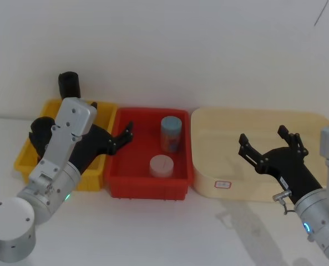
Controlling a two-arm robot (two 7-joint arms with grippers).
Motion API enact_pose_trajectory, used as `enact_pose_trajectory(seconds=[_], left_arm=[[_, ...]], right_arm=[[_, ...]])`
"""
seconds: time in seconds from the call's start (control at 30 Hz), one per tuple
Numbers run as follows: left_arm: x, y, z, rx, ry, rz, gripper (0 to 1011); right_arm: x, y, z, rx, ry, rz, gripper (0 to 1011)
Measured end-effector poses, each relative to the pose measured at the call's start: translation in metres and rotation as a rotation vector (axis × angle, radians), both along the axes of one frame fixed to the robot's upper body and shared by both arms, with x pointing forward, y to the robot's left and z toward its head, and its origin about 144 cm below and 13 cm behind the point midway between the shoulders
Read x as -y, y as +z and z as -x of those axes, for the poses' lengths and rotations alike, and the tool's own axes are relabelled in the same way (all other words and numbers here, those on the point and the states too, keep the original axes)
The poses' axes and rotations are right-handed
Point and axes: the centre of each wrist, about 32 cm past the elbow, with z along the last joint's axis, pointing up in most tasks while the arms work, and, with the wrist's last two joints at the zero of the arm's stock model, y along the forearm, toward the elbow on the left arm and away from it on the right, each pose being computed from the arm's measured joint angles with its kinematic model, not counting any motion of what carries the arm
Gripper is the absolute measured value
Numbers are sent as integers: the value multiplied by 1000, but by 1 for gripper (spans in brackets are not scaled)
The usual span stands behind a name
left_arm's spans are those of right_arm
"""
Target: Pick up the garbage bag with the one hand and transfer it to the other hand.
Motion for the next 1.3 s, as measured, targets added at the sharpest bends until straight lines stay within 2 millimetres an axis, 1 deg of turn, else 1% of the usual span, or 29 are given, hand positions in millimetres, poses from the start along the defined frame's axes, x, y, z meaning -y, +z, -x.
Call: enact_pose_trajectory(seconds=[1.3], left_arm=[[0,0,0,0,0,0,1001]], right_arm=[[0,0,0,0,0,0,1001]])
